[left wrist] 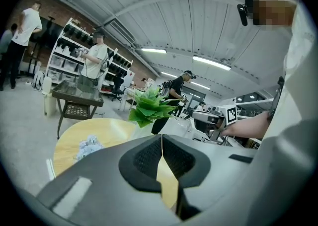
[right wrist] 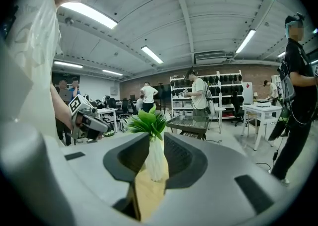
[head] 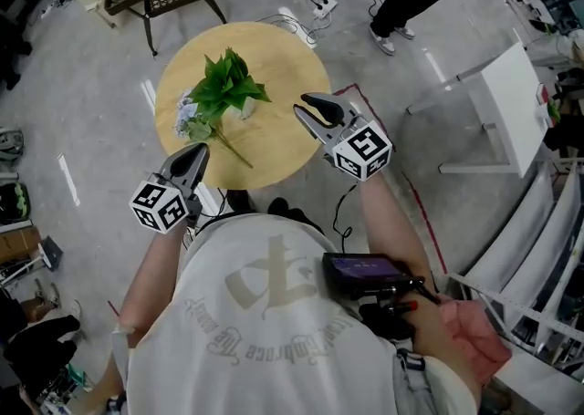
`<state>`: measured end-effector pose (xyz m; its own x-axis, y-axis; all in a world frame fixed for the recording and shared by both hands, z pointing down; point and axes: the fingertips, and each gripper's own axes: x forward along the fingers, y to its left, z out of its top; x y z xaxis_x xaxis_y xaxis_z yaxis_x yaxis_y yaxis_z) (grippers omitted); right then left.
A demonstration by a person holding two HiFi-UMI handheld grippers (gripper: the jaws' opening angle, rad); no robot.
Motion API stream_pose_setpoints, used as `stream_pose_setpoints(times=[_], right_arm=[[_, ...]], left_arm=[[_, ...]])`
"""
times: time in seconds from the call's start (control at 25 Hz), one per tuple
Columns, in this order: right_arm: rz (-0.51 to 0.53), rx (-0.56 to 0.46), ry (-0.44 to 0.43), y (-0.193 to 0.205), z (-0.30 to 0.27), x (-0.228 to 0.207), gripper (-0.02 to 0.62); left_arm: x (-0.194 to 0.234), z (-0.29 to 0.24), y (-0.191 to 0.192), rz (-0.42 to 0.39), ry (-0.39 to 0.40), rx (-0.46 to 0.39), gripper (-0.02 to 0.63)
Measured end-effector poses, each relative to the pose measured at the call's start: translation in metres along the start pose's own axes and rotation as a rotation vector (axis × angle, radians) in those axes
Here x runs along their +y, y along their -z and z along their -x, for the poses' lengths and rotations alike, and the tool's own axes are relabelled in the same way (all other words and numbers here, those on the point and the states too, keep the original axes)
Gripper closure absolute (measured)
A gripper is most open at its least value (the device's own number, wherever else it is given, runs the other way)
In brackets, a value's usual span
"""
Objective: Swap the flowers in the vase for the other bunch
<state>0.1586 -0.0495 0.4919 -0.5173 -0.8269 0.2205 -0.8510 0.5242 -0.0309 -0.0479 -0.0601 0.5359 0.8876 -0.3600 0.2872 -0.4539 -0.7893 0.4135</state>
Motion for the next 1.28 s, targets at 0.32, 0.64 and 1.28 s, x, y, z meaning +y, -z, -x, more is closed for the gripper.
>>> stream_pose_setpoints(times=[0.32,0.64,1.28], right_arm=[[-0.044,0.022,-0.021,0.021,0.006,0.01,0.566],[-0.082,0.046,-0.05,0.043,0.012,0.029,0.588],[-0.11,0.042,-0.084,0.052,0.027,0.039,0.588]], left_arm=[[-0.012,0.006,0.003,0.01,-0.028,-0.026,0.597],[-0.019,0.013,0.013,0.023,-0.055,-0.036,0.597],[-0.036,0.018,0.026,0.025,-0.084,-0.037,0.597]])
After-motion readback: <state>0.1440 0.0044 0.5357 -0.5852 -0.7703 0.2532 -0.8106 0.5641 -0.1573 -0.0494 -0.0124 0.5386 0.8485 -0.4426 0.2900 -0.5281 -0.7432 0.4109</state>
